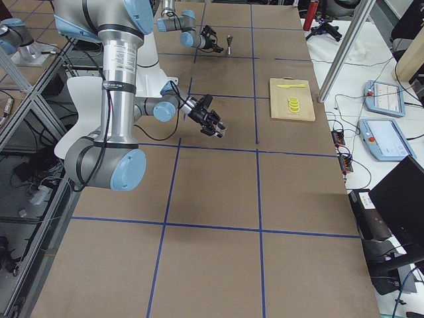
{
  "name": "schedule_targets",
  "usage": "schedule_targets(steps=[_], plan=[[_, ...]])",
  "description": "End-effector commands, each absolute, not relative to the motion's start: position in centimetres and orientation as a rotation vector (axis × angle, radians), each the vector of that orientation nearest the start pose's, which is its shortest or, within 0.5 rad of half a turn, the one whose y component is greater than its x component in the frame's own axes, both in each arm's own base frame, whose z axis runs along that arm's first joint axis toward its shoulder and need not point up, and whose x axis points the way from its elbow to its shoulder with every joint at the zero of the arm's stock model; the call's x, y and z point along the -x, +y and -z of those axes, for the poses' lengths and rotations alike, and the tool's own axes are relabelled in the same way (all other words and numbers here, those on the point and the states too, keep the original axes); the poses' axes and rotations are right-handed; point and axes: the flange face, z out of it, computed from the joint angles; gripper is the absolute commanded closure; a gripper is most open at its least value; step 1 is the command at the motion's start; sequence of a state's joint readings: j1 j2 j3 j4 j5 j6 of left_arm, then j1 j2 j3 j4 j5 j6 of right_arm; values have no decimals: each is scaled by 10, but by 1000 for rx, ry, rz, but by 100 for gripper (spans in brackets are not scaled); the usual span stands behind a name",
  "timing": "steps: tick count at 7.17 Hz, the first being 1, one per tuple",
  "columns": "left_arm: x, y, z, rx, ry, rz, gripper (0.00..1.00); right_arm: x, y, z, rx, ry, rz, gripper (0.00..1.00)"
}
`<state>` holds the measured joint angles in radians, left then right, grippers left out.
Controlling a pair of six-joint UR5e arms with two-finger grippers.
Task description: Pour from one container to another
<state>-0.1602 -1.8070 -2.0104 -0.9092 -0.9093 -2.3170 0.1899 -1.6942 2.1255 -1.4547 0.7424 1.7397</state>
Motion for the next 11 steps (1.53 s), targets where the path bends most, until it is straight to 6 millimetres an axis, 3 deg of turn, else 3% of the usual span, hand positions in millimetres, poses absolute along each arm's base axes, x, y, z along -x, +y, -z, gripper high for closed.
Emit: schedule_targets(steps=[1, 5, 8, 11], plan=[[-456, -270, -379, -635, 258, 841, 0, 387, -279, -442, -871, -507, -595, 100], [-417, -261, -317, -534, 358, 729, 0, 407, -274, -495, -992, -438, -592, 100], [-400, -282, -272, -504, 410, 661, 0, 424, -260, -515, -988, -435, -565, 100], [-376, -319, -243, -543, 420, 652, 0, 433, -253, -516, -982, -448, -555, 100]])
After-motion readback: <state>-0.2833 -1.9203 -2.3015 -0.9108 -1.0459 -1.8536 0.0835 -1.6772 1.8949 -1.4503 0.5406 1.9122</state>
